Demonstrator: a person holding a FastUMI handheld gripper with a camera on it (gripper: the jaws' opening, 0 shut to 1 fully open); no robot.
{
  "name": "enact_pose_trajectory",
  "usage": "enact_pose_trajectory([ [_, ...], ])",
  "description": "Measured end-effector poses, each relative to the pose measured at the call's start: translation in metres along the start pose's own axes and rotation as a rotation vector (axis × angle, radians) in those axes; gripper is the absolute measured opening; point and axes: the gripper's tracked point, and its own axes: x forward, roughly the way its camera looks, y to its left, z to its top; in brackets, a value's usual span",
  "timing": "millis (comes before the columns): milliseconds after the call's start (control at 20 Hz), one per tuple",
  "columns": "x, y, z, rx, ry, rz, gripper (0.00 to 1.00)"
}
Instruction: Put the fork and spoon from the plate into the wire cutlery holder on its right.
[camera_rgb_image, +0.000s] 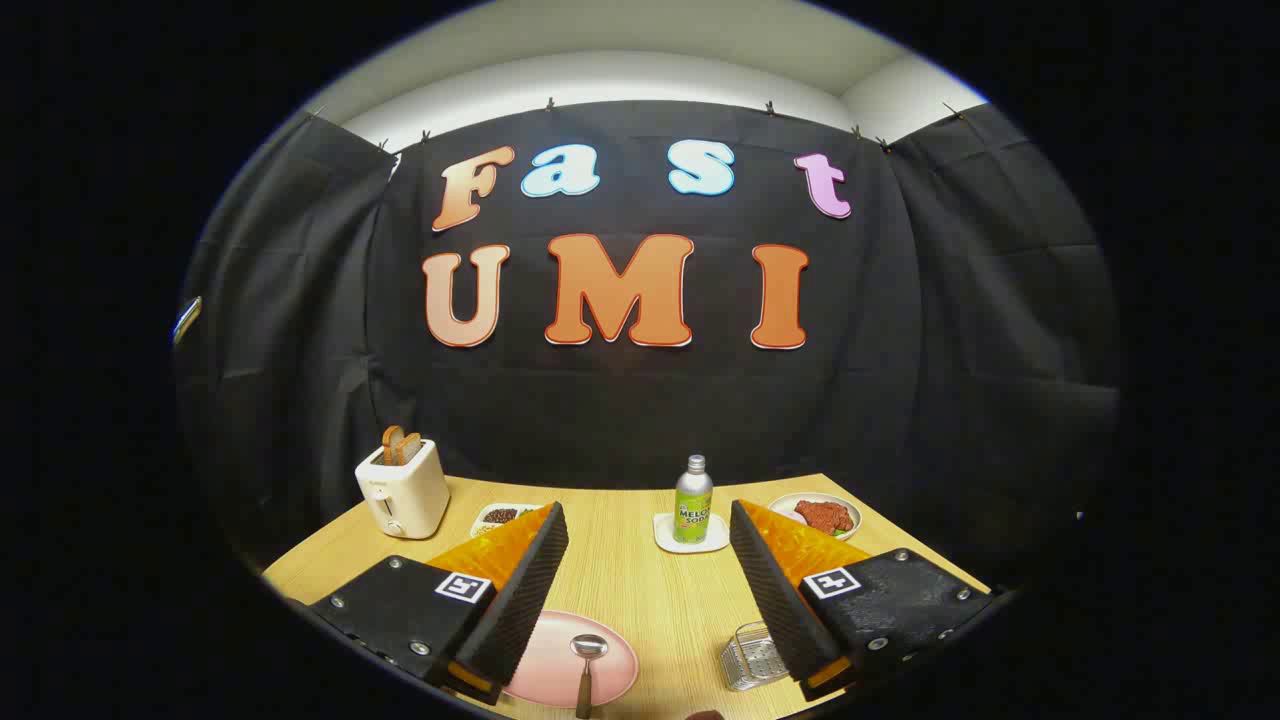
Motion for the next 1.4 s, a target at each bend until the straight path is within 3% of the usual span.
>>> enact_pose_trajectory([
  [850,0.002,0.008,-0.004,-0.021,0.015,0.014,0.98],
  [1400,0.009,0.021,-0.035,-0.037,0.078,0.041,0.98],
])
